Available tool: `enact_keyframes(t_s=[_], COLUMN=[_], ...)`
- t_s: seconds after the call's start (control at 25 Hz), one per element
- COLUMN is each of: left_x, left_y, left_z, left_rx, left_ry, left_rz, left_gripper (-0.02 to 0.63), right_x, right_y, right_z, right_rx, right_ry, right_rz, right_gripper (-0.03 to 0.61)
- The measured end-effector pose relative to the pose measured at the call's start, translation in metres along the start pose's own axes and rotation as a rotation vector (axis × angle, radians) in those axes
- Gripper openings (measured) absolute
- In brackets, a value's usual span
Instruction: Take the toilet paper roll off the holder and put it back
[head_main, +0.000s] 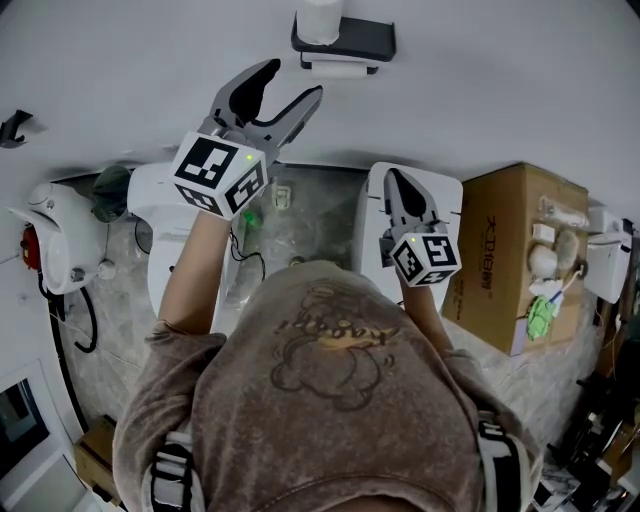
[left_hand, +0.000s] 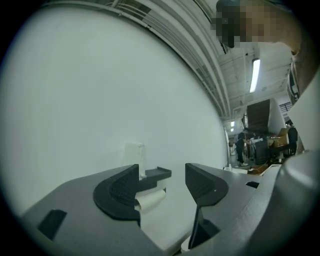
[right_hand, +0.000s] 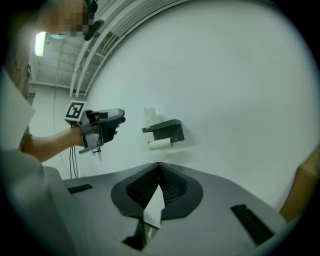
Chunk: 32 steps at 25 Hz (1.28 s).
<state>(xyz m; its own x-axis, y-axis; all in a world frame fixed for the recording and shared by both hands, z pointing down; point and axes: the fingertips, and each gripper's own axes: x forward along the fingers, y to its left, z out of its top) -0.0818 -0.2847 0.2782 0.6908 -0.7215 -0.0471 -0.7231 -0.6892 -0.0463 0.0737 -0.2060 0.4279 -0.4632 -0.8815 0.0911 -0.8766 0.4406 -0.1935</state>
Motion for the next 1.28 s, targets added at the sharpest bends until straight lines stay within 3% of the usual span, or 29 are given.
enact_keyframes(t_s=[0.44, 0.76, 0.88, 1.12, 1.28], left_x=[-0.046, -0.064, -0.067, -0.071, -0.072], left_y=[-0.041, -0.044, -0.044, -0.051, -0.051], left_z=[-0.103, -0.134, -0.137, -0.143, -0.147], left_rx=[-0.108, -0.139, -0.122, -0.116, -0.121], left_ry=[0.104, 0.121, 0.123, 0.153, 0.171], left_rz=[0.009, 0.075, 0.092, 0.081, 0.072], left_gripper=[0.287, 0.276, 0.223, 0.038, 0.018], right_x=[-0.006, -0.008, -0.009, -0.015, -0.018], right_y=[0.000, 0.005, 0.005, 0.005, 0.003], right_z=[-0.004, -0.008, -0.009, -0.013, -0.014], right_rx=[-0.011, -0.022, -0.031, -0.030, -0.029], right_ry=[0.010, 0.006, 0.001, -0.016, -0.022], right_rz=[-0.002, 0.012, 0.015, 0.010, 0.003], right_gripper=[-0.002, -0.002, -0.002, -0.002, -0.002])
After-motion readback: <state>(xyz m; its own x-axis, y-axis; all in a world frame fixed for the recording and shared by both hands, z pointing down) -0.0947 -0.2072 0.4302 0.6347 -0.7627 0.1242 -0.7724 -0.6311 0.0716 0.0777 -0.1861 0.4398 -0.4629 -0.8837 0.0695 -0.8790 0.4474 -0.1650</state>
